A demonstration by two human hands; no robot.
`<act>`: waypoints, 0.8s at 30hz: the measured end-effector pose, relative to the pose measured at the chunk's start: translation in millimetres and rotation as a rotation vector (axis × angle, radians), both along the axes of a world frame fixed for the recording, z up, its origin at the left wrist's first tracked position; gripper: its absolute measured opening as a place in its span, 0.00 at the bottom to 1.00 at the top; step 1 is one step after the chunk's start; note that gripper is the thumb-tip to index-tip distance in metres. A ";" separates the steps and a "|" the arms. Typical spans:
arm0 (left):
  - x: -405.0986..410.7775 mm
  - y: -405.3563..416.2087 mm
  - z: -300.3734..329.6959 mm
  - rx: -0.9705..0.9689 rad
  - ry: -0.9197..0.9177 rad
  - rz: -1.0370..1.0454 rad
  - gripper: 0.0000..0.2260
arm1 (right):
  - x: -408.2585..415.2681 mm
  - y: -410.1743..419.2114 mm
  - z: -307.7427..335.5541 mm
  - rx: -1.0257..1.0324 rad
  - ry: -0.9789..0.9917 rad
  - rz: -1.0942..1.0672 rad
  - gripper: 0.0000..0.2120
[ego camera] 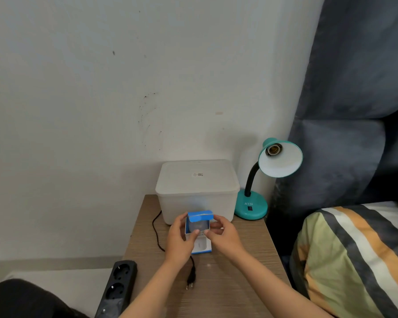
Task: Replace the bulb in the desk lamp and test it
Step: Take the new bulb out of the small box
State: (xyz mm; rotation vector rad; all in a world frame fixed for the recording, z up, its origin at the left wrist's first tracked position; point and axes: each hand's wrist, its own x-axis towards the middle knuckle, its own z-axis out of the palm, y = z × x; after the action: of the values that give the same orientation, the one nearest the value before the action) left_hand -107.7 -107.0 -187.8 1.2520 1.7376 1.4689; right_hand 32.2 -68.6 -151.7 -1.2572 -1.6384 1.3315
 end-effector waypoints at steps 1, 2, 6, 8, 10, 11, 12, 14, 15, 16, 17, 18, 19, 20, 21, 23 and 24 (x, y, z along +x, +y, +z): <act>-1.2 0.5 0.3 -0.011 0.000 -0.012 0.25 | -0.2 -0.3 0.5 0.003 -0.005 0.010 0.26; -2.7 1.3 -0.9 -0.022 0.009 -0.028 0.27 | 0.0 -0.9 1.6 0.008 -0.001 0.027 0.26; -3.5 0.5 3.5 -0.097 0.070 -0.103 0.34 | 2.1 1.3 4.7 0.048 -0.049 0.076 0.30; -7.5 0.9 3.2 -0.134 0.105 -0.139 0.37 | 2.5 6.6 5.6 0.031 -0.074 0.098 0.31; -13.7 1.1 3.1 -0.156 0.115 -0.195 0.40 | 3.1 12.0 7.0 0.006 -0.088 0.116 0.32; -16.7 0.6 4.2 -0.168 0.119 -0.220 0.40 | 3.2 14.4 7.7 -0.002 -0.096 0.127 0.32; -20.1 0.5 4.5 -0.184 0.121 -0.238 0.40 | 3.5 16.3 8.9 -0.006 -0.107 0.142 0.32; -24.4 -0.3 7.0 -0.204 0.121 -0.271 0.40 | 3.5 19.2 10.7 0.000 -0.149 0.171 0.31; -26.7 -0.5 6.9 -0.215 0.119 -0.286 0.40 | 2.9 19.8 11.7 0.015 -0.173 0.176 0.30; -28.9 -0.3 5.6 -0.219 0.111 -0.298 0.39 | 2.5 19.9 12.5 0.048 -0.200 0.165 0.29; -30.5 0.0 4.6 -0.222 0.096 -0.300 0.39 | 2.3 20.0 13.0 0.107 -0.227 0.140 0.26; -31.7 0.3 3.7 -0.217 0.080 -0.299 0.40 | 1.6 20.2 13.1 0.176 -0.255 0.109 0.23; -32.3 0.6 3.6 -0.210 0.062 -0.295 0.40 | 0.5 20.6 13.4 0.241 -0.275 0.086 0.21; -32.9 1.4 2.8 -0.204 0.039 -0.291 0.40 | -0.9 21.3 13.8 0.283 -0.290 0.080 0.20; -33.1 2.0 2.2 -0.200 0.014 -0.292 0.40 | -2.6 21.8 14.2 0.304 -0.305 0.092 0.19; -32.4 2.0 2.9 -0.197 -0.044 -0.307 0.40 | -6.8 23.8 14.3 0.322 -0.374 0.143 0.21; -31.7 1.8 3.9 -0.192 -0.071 -0.316 0.40 | -9.4 25.0 14.6 0.335 -0.435 0.170 0.21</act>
State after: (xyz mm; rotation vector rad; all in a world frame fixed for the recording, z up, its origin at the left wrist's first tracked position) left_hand -139.4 -105.2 -183.9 1.2868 1.5123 1.1244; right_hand 22.9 -43.7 -137.1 -1.2793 -2.2055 0.8574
